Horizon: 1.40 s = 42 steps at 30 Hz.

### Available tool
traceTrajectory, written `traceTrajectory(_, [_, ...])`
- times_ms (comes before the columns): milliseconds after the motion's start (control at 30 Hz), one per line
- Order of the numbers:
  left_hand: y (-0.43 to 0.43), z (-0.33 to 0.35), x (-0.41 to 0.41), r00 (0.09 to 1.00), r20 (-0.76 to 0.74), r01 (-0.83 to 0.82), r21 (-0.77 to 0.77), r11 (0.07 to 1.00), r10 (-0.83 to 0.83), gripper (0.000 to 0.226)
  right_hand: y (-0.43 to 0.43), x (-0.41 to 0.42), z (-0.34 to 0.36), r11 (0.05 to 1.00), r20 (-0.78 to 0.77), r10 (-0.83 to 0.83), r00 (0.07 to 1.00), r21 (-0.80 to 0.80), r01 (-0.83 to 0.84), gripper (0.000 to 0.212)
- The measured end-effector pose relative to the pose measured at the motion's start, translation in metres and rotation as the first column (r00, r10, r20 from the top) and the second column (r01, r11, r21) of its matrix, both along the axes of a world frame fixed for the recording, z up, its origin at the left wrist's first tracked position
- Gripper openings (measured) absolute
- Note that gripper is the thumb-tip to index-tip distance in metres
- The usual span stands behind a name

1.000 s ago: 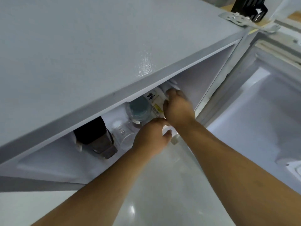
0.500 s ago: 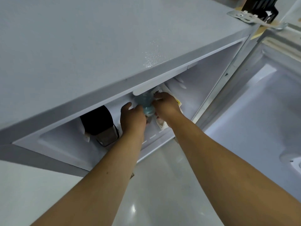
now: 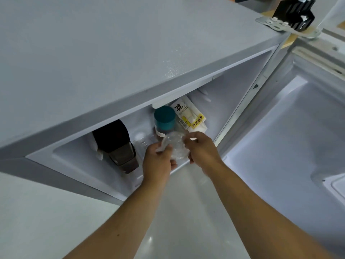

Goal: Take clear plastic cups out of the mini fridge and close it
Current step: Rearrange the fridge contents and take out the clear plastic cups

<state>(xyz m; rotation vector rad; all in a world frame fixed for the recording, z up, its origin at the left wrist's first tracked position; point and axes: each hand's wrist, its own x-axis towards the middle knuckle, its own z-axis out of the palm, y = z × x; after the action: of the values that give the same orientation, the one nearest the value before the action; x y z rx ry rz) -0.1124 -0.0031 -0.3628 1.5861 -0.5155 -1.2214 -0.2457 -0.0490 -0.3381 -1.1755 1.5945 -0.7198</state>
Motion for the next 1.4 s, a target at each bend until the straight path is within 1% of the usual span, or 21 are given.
traceTrajectory(100, [0.01, -0.016, -0.005, 0.999, -0.05, 0.018, 0.081, 0.997, -0.014, 0.028, 0.007, -0.003, -0.026, 0.997, -0.041, -0.06, 0.997, 0.051, 0.062, 0.014])
traceTrajectory(167, [0.013, -0.022, -0.007, 0.996, -0.082, 0.033, 0.158, 0.987, -0.02, 0.039, 0.006, -0.003, -0.042, 0.991, -0.053, -0.091, 0.994, 0.091, 0.095, 0.016])
traceTrajectory(267, [0.017, -0.029, -0.006, 0.995, -0.049, 0.1, 0.219, 0.97, -0.092, 0.053, 0.002, 0.001, -0.063, 0.983, -0.079, -0.133, 0.988, 0.115, 0.142, 0.018])
traceTrajectory(367, [0.025, -0.037, 0.005, 0.99, 0.052, 0.117, 0.218, 0.969, -0.131, 0.039, -0.004, 0.009, -0.08, 0.972, -0.108, -0.187, 0.976, 0.123, 0.2, 0.02])
traceTrajectory(433, [0.03, -0.04, 0.013, 0.998, 0.033, 0.053, 0.171, 0.984, -0.06, 0.022, -0.006, 0.014, -0.088, 0.953, -0.026, -0.26, 0.965, 0.155, 0.261, 0.022])
traceTrajectory(467, [0.03, -0.04, 0.017, 1.0, -0.016, 0.011, 0.156, 0.988, -0.008, 0.017, -0.006, 0.017, -0.09, 0.941, 0.039, -0.298, 0.954, 0.177, 0.287, 0.024])
traceTrajectory(533, [0.026, -0.039, 0.022, 0.977, -0.189, -0.064, 0.2, 0.978, 0.103, 0.026, -0.002, 0.021, -0.094, 0.933, 0.116, -0.325, 0.939, 0.2, 0.299, 0.028])
traceTrajectory(600, [0.016, -0.037, 0.024, 0.883, -0.41, -0.118, 0.281, 0.952, 0.23, 0.04, 0.006, 0.021, -0.096, 0.933, 0.136, -0.33, 0.934, 0.2, 0.3, 0.031])
traceTrajectory(667, [0.004, -0.036, 0.023, 0.769, -0.542, -0.174, 0.331, 0.927, 0.338, 0.048, 0.017, 0.019, -0.099, 0.931, 0.147, -0.341, 0.929, 0.186, 0.313, 0.034])
traceTrajectory(733, [-0.008, -0.037, 0.022, 0.706, -0.586, -0.22, 0.353, 0.91, 0.397, 0.048, 0.026, 0.015, -0.098, 0.944, 0.039, -0.32, 0.947, 0.1, 0.315, 0.033])
traceTrajectory(767, [-0.012, -0.037, 0.022, 0.692, -0.597, -0.233, 0.347, 0.909, 0.406, 0.043, 0.03, 0.014, -0.096, 0.954, -0.032, -0.295, 0.955, 0.044, 0.297, 0.03])
traceTrajectory(833, [-0.018, -0.035, 0.023, 0.678, -0.617, -0.249, 0.319, 0.915, 0.4, 0.024, 0.035, 0.015, -0.086, 0.968, -0.09, -0.245, 0.965, -0.072, 0.239, 0.021])
traceTrajectory(900, [-0.014, -0.033, 0.024, 0.707, -0.589, -0.249, 0.309, 0.918, 0.391, 0.018, 0.035, 0.019, -0.072, 0.977, -0.084, -0.19, 0.978, -0.117, 0.18, 0.014])
traceTrajectory(933, [-0.008, -0.032, 0.024, 0.732, -0.568, -0.245, 0.299, 0.923, 0.378, 0.017, 0.034, 0.023, -0.064, 0.984, -0.055, -0.153, 0.987, -0.099, 0.147, 0.016])
traceTrajectory(967, [0.001, -0.031, 0.023, 0.758, -0.548, -0.233, 0.279, 0.932, 0.354, 0.016, 0.032, 0.027, -0.055, 0.992, -0.009, -0.106, 0.994, -0.067, 0.105, 0.025])
traceTrajectory(1067, [0.023, -0.028, 0.022, 0.86, -0.462, -0.136, 0.203, 0.97, 0.218, 0.015, 0.028, 0.037, -0.031, 0.999, 0.102, 0.048, 0.994, 0.011, -0.05, 0.064])
traceTrajectory(1100, [0.025, -0.025, 0.023, 0.882, -0.434, -0.103, 0.197, 0.975, 0.181, 0.015, 0.027, 0.038, -0.025, 0.997, 0.093, 0.082, 0.992, 0.005, -0.083, 0.072])
traceTrajectory(1133, [0.024, -0.023, 0.023, 0.897, -0.415, -0.075, 0.2, 0.977, 0.154, 0.016, 0.025, 0.038, -0.021, 0.995, 0.057, 0.101, 0.993, -0.019, -0.1, 0.073])
traceTrajectory(1233, [0.01, -0.015, 0.025, 0.929, -0.368, 0.046, 0.211, 0.976, 0.036, 0.019, 0.017, 0.031, -0.019, 0.989, -0.095, 0.104, 0.99, -0.092, -0.113, 0.065])
traceTrajectory(1333, [-0.002, -0.014, 0.022, 0.958, -0.245, 0.206, 0.231, 0.951, -0.148, 0.018, 0.008, 0.027, -0.022, 0.995, -0.131, 0.062, 0.989, -0.068, -0.071, 0.076])
traceTrajectory(1400, [-0.003, -0.019, 0.019, 0.957, -0.144, 0.282, 0.236, 0.93, -0.253, 0.018, 0.006, 0.026, -0.028, 0.994, -0.215, 0.011, 0.977, -0.101, -0.033, 0.075])
